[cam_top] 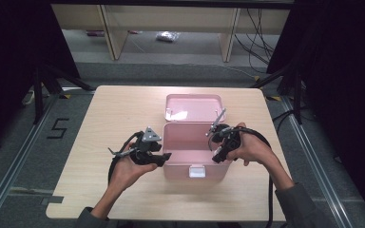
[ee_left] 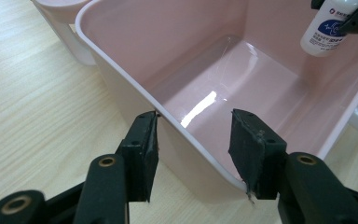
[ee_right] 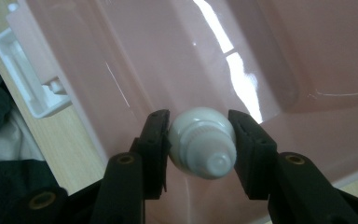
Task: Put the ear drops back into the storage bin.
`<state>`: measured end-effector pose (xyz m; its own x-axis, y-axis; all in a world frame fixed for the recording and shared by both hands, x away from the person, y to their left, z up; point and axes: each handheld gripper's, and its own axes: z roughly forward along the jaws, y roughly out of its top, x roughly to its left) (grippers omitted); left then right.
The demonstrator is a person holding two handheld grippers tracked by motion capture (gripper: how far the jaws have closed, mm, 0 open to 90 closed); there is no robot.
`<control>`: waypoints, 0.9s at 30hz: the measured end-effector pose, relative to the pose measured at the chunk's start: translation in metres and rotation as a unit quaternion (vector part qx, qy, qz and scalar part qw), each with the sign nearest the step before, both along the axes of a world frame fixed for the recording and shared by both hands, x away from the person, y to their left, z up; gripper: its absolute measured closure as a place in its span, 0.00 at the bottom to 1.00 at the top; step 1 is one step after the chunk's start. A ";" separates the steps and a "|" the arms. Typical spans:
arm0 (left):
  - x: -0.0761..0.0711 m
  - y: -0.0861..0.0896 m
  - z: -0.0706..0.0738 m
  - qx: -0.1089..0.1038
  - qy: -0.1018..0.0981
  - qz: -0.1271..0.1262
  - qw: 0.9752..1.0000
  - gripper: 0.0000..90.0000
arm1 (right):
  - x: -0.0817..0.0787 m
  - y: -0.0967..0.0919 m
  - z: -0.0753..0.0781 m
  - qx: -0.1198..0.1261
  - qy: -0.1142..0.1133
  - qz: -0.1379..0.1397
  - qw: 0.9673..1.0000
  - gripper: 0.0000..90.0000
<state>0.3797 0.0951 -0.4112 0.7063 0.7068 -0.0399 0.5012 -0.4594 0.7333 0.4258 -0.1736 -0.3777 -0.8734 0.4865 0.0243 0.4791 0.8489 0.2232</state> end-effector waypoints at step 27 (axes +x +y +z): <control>0.000 0.000 0.000 -0.001 0.000 0.000 1.000 0.57 | 0.004 0.007 -0.009 -0.022 0.008 0.006 1.000 0.67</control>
<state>0.3798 0.0951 -0.4112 0.7065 0.7065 -0.0414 0.5017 -0.4587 0.7334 0.4302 -0.1670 -0.3872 -0.8788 0.4769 0.0177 0.4722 0.8634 0.1777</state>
